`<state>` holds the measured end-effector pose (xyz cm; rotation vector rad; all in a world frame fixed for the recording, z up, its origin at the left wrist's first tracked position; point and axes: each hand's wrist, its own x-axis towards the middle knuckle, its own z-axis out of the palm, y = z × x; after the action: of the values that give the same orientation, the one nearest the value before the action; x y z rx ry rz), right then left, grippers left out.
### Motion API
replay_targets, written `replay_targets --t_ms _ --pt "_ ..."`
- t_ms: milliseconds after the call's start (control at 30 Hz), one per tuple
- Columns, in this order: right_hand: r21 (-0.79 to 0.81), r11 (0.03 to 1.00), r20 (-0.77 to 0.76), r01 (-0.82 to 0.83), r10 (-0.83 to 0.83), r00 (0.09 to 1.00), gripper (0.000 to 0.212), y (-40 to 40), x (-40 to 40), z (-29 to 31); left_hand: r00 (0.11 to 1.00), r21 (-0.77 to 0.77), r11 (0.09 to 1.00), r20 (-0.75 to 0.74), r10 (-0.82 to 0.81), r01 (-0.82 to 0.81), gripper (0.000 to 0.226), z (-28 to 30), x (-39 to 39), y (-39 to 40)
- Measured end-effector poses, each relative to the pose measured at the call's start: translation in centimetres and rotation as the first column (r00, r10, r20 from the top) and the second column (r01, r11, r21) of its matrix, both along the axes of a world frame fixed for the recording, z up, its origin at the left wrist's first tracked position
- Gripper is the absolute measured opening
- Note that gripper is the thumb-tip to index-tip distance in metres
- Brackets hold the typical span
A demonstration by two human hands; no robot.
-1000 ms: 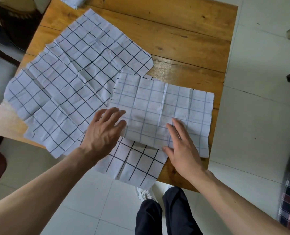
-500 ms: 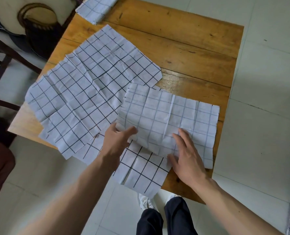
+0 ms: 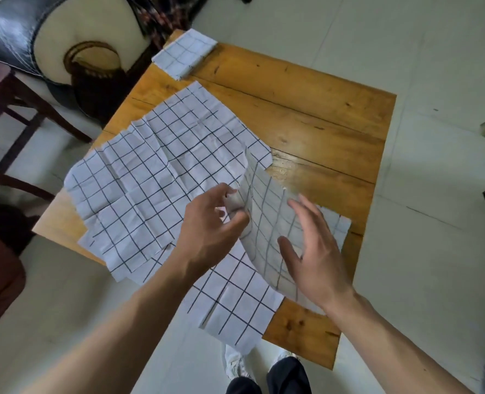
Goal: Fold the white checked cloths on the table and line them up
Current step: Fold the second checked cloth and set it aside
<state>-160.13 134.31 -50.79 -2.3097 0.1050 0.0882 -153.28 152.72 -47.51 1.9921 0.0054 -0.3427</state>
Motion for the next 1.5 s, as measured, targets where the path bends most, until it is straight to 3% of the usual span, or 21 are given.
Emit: replay_targets --t_ms 133,300,433,533,633,667,733,933,1033,1200,1300,1400,1500 --pt "-0.041 0.996 0.198 -0.074 0.08 0.977 0.079 -0.7 3.5 6.8 0.971 0.048 0.983 0.154 -0.182 0.177 0.002 6.4 0.9 0.0" --pt "-0.212 0.968 0.375 -0.135 0.208 0.903 0.087 -2.6 6.5 14.3 0.922 0.221 0.953 0.281 -0.267 0.209 0.007 13.7 2.8 0.3" --pt "-0.376 0.893 0.324 -0.248 0.378 0.867 0.074 -4.2 8.1 16.8 0.859 0.295 0.914 0.35 -0.374 0.278 0.004 17.6 3.7 0.8" --pt "-0.407 0.867 0.251 -0.287 0.409 0.877 0.061 -5.2 9.0 16.8 0.832 0.34 0.893 0.368 -0.414 0.294 0.005 18.6 3.7 1.6" --pt "-0.3 0.9 0.188 -0.316 0.381 0.905 0.015 -5.7 9.2 16.3 0.831 0.336 0.903 0.394 -0.392 0.267 0.01 18.0 3.6 2.4" --pt "-0.28 0.906 0.176 -0.318 0.374 0.911 0.01 -5.8 9.1 15.8 0.834 0.338 0.909 0.406 -0.373 0.242 0.012 17.5 3.6 2.6" --pt "-0.26 0.922 0.181 -0.288 0.34 0.923 0.014 -5.7 8.5 14.6 0.832 0.336 0.923 0.446 -0.33 0.186 0.012 16.2 3.5 2.8" --pt "-0.24 0.969 0.402 -0.055 0.151 0.903 0.007 -4.9 7.0 15.0 0.817 0.255 0.964 0.538 -0.209 0.079 0.011 14.4 3.0 2.9" --pt "-0.295 0.955 0.503 -0.023 0.176 0.846 0.004 -4.6 5.8 16.8 0.781 0.219 0.975 0.602 -0.167 0.039 0.019 15.7 2.1 3.3" --pt "-0.356 0.934 0.568 -0.036 0.247 0.786 0.011 -4.6 1.4 17.7 0.725 0.202 0.966 0.641 -0.253 0.159 0.007 15.9 -1.3 4.5" --pt "-0.376 0.923 0.506 -0.083 0.28 0.816 0.016 -4.6 -1.7 15.6 0.752 0.199 0.951 0.582 -0.308 0.235 0.007 12.8 -4.1 5.6" --pt "-0.417 0.895 0.344 -0.162 0.32 0.883 0.034 -4.7 -4.1 11.4 0.798 0.227 0.934 0.488 -0.354 0.276 0.003 8.3 -6.7 6.1" --pt "-0.42 0.876 0.231 -0.237 0.356 0.906 0.034 -4.5 -5.9 7.2 0.831 0.29 0.912 0.395 -0.391 0.292 0.006 3.3 -8.6 6.3"
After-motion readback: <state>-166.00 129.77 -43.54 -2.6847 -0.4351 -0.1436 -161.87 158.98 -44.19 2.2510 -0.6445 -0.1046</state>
